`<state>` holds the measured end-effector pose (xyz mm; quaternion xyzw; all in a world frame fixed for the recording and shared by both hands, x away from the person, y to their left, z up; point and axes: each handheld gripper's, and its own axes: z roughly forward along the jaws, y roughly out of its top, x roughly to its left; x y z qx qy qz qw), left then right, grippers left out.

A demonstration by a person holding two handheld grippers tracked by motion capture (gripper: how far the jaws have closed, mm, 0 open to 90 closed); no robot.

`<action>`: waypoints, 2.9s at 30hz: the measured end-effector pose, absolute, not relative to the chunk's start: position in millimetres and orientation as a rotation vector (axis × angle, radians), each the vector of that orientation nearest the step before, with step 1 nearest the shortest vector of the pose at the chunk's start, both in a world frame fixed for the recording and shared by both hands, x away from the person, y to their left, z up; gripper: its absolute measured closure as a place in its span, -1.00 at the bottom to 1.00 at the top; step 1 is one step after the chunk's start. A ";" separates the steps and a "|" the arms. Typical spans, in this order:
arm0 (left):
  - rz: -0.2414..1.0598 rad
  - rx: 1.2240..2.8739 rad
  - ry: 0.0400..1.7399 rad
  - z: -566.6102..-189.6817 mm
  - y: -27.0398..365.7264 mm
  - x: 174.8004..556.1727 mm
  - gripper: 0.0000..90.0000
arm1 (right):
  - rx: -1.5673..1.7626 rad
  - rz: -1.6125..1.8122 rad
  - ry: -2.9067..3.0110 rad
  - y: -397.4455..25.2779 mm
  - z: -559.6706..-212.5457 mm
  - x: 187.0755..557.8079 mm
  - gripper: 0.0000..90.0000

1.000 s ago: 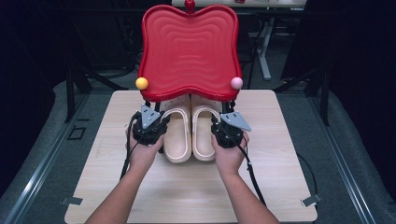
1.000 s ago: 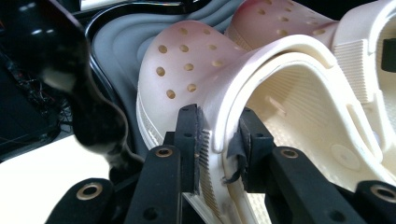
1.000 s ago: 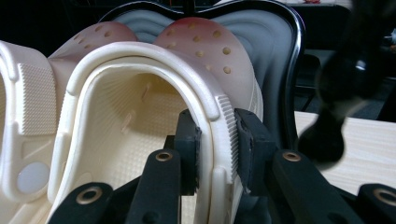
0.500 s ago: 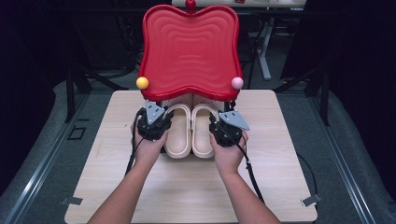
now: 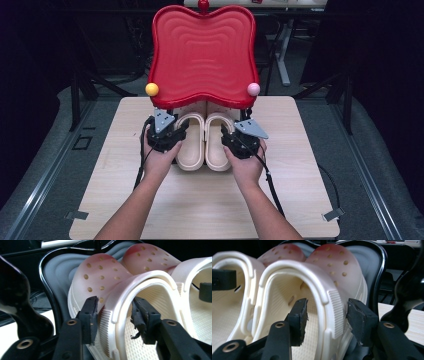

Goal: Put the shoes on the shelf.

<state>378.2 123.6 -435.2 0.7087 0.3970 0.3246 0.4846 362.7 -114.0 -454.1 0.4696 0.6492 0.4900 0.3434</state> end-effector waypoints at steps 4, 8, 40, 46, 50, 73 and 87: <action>0.773 1.719 0.969 -435.1 124.5 376.0 0.12 | 1.200 1.249 1.712 -114.8 -455.9 359.6 0.10; 0.757 1.722 0.978 -436.3 126.2 372.3 0.07 | 1.175 1.241 1.716 -119.7 -454.4 353.8 0.08; 0.613 1.747 0.947 -465.4 160.2 285.8 0.48 | 1.051 1.250 1.927 -140.6 -465.1 271.8 0.65; 0.597 1.792 0.953 -483.9 161.8 271.7 0.63 | 1.091 1.244 2.000 -141.7 -482.5 262.2 0.70; 0.580 1.813 0.969 -497.6 161.9 270.4 0.82 | 1.110 1.204 2.051 -136.5 -496.4 262.5 0.78; 0.539 1.881 0.994 -515.7 147.9 278.1 1.00 | 1.142 1.181 2.090 -127.6 -511.8 273.4 0.99; 0.541 1.855 1.017 -510.5 147.2 284.8 1.00 | 1.149 1.137 2.052 -129.6 -503.4 278.1 1.00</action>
